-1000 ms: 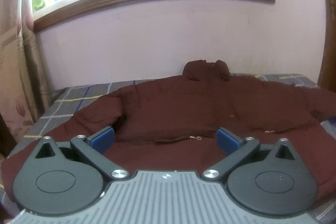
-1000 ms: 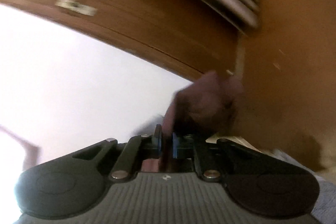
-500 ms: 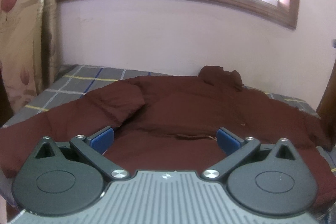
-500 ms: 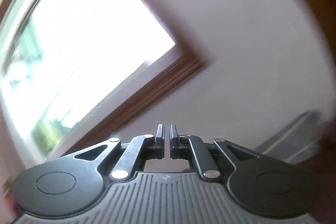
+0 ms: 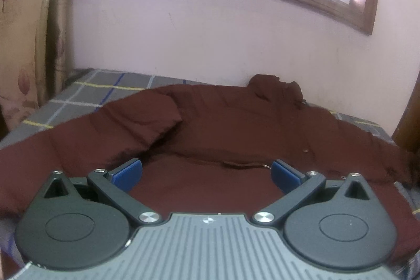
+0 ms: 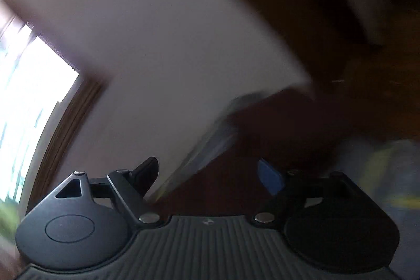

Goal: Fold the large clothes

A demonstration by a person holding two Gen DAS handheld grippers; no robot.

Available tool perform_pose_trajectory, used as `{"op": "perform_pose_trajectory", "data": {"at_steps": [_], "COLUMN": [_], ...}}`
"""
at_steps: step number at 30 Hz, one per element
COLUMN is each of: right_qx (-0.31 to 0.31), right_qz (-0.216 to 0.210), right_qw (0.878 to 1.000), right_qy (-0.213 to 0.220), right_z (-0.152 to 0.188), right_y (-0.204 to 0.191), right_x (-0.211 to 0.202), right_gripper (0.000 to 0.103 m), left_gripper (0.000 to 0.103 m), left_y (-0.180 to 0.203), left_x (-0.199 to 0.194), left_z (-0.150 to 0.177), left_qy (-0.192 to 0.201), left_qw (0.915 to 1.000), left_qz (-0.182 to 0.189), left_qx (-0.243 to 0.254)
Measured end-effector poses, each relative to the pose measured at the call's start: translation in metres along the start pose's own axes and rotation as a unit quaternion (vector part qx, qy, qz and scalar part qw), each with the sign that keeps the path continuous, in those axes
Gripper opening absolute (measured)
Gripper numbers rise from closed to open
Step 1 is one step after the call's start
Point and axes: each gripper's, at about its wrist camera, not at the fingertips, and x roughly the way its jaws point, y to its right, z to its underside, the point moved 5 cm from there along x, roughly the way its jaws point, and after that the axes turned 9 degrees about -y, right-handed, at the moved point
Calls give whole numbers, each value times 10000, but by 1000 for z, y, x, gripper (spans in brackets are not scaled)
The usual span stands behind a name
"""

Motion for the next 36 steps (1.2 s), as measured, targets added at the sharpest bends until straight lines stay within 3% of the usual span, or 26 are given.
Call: {"op": "perform_pose_trajectory", "data": {"at_steps": [3,6,10,13,15,17,18,19,20,22,24,26,28,32,36], "right_qx": [805,1357,2224,3153,3652,3873,3847,3698,3459,2787,2289,1283,415,-722,-1610], "right_qz": [-28,-76,-711,-1153,-1366,-1470,-1367,-1199,-1002,-605,-416,-303,-405,-792,-1340], "right_qw": [9967,9901,9703,9416,9209,9101,9124,9190,9293,9562,9702,9874,9934,9909,9773], "right_qy": [-90,-351,-629,-245,-20,62,304,653,817,651,681,872,994,809,309], "right_z": [-18,-10,15,25,20,19,17,13,10,-3,-13,-28,-35,-31,7], "right_y": [51,83,95,99,98,97,99,99,92,83,68,32,-13,-120,-229], "right_x": [-13,10,50,79,84,99,98,94,93,95,86,64,48,40,56], "right_gripper": [84,85,93,103,103,103,102,93,52,12,11,11,11,11,11], "left_gripper": [103,103,103,103,103,103,103,103,103,103,103,103,103,103,103], "left_y": [9,21,32,38,39,39,39,38,36,33,27,20,13,-1,-15], "left_x": [4,9,3,0,0,1,1,1,1,2,4,5,4,1,-5], "left_z": [3,5,8,9,9,9,9,9,9,9,8,8,7,6,6], "left_qy": [-63,-166,-84,-15,-34,-48,-49,-49,-44,-50,-81,-97,-101,-60,7], "left_qw": [10000,9996,9992,9987,9984,9984,9985,9986,9987,9988,9990,9993,9997,10000,9999], "left_qz": [43,37,32,-23,-31,-33,-36,-45,-49,-65,-64,-49,-14,21,42], "left_qx": [30,219,380,501,556,556,543,527,510,474,437,356,239,37,-107]}}
